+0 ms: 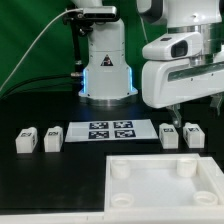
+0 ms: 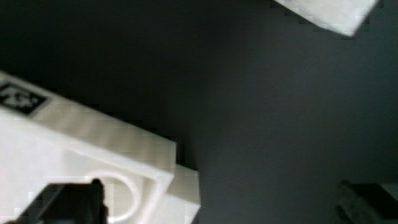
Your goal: Assemble one leg
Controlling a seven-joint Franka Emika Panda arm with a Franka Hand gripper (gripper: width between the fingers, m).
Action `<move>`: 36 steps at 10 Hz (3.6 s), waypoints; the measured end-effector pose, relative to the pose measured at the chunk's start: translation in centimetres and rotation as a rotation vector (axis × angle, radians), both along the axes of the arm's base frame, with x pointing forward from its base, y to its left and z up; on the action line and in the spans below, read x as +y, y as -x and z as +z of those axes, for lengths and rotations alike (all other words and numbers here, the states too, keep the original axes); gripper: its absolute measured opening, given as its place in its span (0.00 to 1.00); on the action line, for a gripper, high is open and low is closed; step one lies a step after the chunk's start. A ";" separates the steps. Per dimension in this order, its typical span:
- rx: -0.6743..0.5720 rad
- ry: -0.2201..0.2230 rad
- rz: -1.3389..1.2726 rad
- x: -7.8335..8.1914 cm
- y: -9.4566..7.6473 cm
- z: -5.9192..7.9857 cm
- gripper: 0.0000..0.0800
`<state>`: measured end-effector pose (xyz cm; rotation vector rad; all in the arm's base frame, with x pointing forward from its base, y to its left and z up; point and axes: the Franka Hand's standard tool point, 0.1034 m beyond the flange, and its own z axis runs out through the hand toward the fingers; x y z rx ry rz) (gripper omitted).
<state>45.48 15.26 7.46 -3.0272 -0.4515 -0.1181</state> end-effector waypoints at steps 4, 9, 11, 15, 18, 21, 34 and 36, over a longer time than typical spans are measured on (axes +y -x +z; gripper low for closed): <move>0.066 -0.032 -0.292 1.7 1.6 -0.5 0.81; 0.393 0.041 -0.313 2.0 3.0 -1.8 0.81; 0.618 0.094 -0.302 2.0 4.0 -2.4 0.81; 0.927 0.151 -0.270 1.9 3.9 -2.7 0.81; 0.917 0.163 -0.276 2.7 5.0 -3.8 0.81; 0.905 0.168 -0.273 3.1 6.2 -5.3 0.81; 0.908 0.169 -0.274 3.0 6.6 -5.9 0.36; 0.908 0.169 -0.274 3.0 6.6 -5.9 0.36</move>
Offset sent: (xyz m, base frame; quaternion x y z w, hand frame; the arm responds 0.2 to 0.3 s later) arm 0.0000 0.0000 0.0000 0.0000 -0.0899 0.0000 0.9960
